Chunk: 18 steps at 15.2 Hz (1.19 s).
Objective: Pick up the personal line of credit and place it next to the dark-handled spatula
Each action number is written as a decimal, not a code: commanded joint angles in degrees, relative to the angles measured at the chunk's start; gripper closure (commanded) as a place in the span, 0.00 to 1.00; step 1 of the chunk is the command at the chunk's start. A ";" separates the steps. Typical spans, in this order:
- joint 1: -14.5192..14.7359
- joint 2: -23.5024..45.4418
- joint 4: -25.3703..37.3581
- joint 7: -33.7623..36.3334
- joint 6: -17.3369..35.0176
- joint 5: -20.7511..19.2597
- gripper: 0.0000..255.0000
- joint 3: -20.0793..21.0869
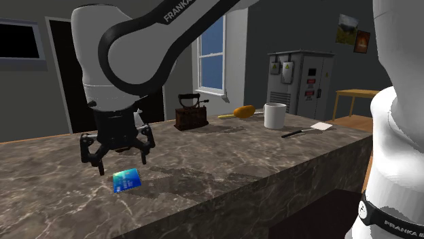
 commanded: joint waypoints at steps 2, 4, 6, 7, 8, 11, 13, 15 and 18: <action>-0.01 0.06 -0.01 0.01 0.08 -0.04 0.00 -0.02; -0.01 0.06 -0.01 0.01 0.08 -0.04 0.00 -0.02; -0.01 0.05 -0.01 0.01 0.08 -0.03 1.00 -0.02; -0.01 0.05 -0.01 0.01 0.08 -0.03 1.00 -0.02; -0.02 0.07 0.01 -0.01 0.08 -0.04 1.00 -0.03; -0.07 0.02 -0.02 -0.09 0.08 -0.01 1.00 -0.04; -0.05 0.08 0.07 -0.08 0.04 -0.02 1.00 -0.04; -0.01 0.06 -0.01 0.01 0.08 -0.04 1.00 -0.02; -0.18 -1.20 0.74 -0.74 -1.80 0.79 1.00 0.27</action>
